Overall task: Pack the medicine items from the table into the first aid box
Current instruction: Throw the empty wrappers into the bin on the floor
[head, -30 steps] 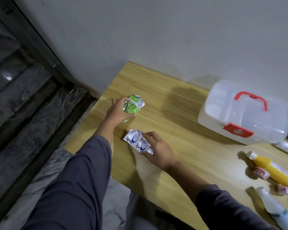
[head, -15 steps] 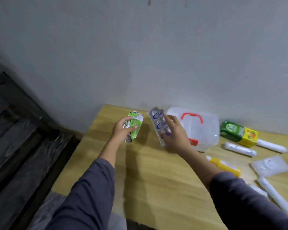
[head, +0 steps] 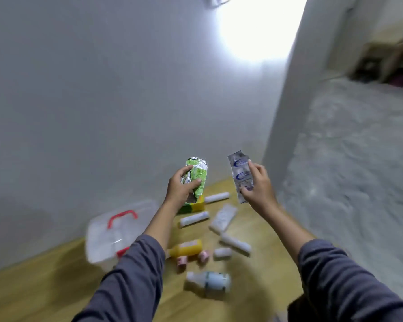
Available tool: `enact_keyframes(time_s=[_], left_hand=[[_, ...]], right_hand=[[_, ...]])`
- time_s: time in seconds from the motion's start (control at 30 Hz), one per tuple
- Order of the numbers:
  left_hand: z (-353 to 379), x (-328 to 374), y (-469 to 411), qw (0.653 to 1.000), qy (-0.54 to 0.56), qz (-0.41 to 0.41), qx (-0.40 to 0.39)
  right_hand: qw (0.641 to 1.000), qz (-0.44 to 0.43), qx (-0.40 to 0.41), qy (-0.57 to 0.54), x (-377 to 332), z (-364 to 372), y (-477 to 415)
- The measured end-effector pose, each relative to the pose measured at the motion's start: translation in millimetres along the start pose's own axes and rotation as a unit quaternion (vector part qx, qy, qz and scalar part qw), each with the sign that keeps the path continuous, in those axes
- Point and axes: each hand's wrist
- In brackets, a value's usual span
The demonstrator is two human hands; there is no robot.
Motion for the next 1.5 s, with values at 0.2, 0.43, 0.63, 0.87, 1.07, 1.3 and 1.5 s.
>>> enact_keyframes(time_s=[0.2,0.43,0.63,0.87,1.07,1.3,1.5], left_hand=[[168,4,3,0.982,0.054,-0.002,-0.182],[338,-21,70,0.926,0.048,-0.051,-0.371],[445,-64,162,0.846,-0.004,-0.053,-0.530],[500,-183,234,0.788,-0.097,-0.116,-0.597],[514,-294,239,0.792,-0.179,-0.180,-0.556],[527,-359,234,0.798,-0.158,-0.198,-0.547],[516,-359,237,0.780,-0.176,-0.159,-0.579]], right_hand=[[0.984,0.136,0.113,0.002,111,-101,24],[0.923,0.315,0.217,-0.032,235,-168,98],[0.861,0.458,0.221,-0.027,343,-175,171],[0.822,0.543,0.170,-0.027,457,-124,224],[0.807,0.572,0.135,-0.060,538,-56,234],[0.814,0.562,0.129,-0.070,597,-9,231],[0.829,0.556,0.048,-0.039,602,-6,236]])
Point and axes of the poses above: each hand's wrist, its own y-axis away from the middle knuckle, its own z-axis out of the palm, x = y × z, and after that the axes turned 11 degrees about z, right-handed
